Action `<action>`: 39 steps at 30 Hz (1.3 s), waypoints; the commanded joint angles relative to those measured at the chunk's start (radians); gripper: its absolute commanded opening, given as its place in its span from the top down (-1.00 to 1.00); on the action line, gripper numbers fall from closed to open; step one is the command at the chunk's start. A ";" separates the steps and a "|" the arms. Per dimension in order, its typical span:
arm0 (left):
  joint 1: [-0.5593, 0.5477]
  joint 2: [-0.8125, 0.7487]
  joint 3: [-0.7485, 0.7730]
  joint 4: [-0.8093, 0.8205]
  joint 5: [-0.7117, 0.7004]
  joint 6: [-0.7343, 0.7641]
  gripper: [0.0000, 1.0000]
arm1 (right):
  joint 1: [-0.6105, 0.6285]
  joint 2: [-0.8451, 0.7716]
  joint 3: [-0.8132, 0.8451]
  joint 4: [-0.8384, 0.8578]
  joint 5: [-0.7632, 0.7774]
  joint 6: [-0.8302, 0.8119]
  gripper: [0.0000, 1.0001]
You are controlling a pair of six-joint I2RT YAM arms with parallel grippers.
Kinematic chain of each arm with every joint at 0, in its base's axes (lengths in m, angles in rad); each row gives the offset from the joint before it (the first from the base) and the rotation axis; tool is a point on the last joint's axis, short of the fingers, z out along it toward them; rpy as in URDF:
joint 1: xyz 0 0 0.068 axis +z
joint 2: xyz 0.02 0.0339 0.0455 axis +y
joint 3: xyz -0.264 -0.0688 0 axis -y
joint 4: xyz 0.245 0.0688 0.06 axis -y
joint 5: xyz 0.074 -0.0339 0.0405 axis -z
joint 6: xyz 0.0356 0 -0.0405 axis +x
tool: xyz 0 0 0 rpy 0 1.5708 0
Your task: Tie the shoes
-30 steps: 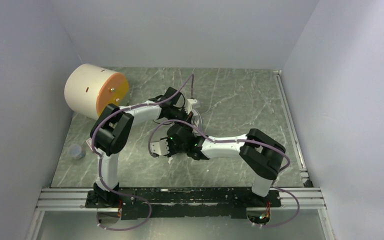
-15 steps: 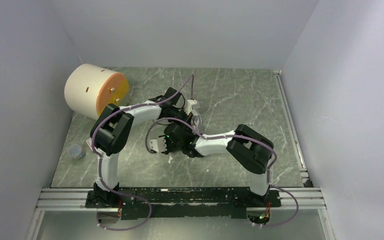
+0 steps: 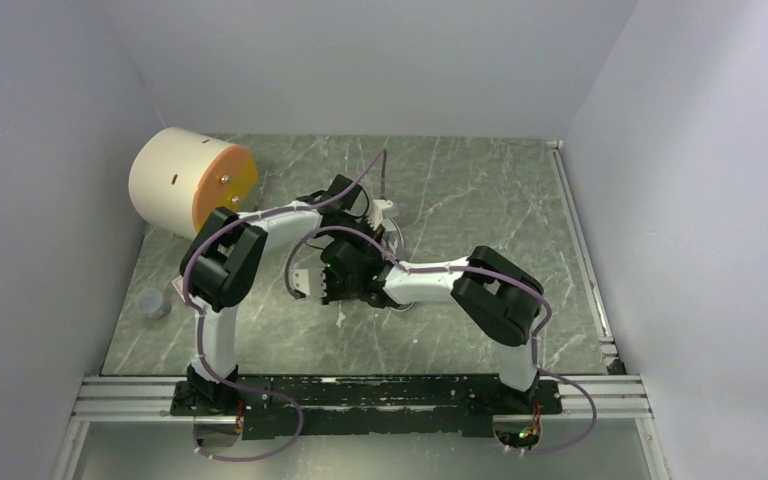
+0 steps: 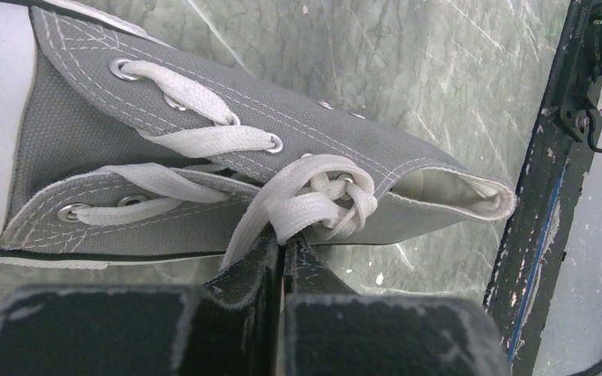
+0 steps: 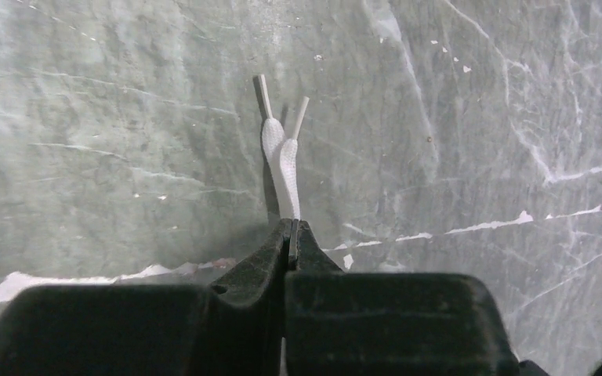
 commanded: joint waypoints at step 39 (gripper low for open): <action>0.048 -0.080 -0.046 0.054 0.029 -0.115 0.90 | -0.039 -0.637 -0.206 -0.411 0.145 0.858 1.00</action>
